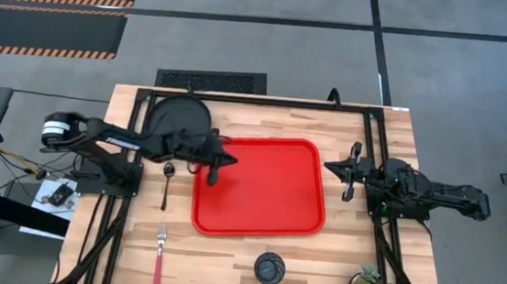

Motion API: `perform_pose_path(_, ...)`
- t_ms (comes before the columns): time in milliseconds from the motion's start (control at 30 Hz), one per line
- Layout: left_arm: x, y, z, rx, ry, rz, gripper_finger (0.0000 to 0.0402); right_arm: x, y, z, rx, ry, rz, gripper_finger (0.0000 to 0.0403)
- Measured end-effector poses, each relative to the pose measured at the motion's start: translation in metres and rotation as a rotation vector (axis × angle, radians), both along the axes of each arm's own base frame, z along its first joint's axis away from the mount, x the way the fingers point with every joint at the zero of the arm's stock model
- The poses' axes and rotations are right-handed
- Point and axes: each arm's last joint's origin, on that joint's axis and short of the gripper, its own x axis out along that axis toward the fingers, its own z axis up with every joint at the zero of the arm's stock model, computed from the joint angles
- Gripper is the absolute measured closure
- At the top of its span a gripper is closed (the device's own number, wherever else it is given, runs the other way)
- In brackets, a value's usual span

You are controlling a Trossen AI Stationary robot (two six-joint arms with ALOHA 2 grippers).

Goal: Pick and place plate/cup/fork/spoon on tray
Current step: Prepare the red serving tray

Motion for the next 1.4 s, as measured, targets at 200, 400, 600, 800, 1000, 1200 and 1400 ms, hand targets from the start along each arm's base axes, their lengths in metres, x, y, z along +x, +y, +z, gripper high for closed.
perform_pose_path(200, -0.024, -0.009, -0.020, -0.071, -0.143, 0.037, 0.0401, -0.001, 0.000, 0.011, 0.008, -0.120, -0.013, 0.0365)
perform_pose_path(400, -0.034, -0.007, -0.025, -0.059, -0.187, 0.112, 0.0401, 0.001, -0.001, 0.013, 0.055, -0.097, -0.017, 0.0375)
perform_pose_path(600, -0.035, -0.005, -0.027, -0.043, -0.165, 0.105, 0.0401, 0.014, -0.004, 0.010, 0.156, 0.104, -0.090, 0.0396)
perform_pose_path(800, -0.036, -0.005, -0.030, -0.048, -0.135, 0.082, 0.0401, 0.035, -0.010, 0.008, 0.255, 0.365, -0.179, 0.0391)
perform_pose_path(1000, -0.036, -0.010, -0.034, -0.065, -0.086, 0.039, 0.0401, 0.061, -0.019, 0.003, 0.324, 0.603, -0.210, 0.0391)
perform_pose_path(1200, -0.036, -0.015, -0.038, -0.076, -0.042, 0.021, 0.0401, 0.087, -0.035, -0.004, 0.377, 0.821, -0.201, 0.0391)
perform_pose_path(1400, -0.038, -0.022, -0.046, -0.099, 0.037, -0.008, 0.0401, 0.111, -0.049, -0.008, 0.394, 1.015, -0.199, 0.0391)
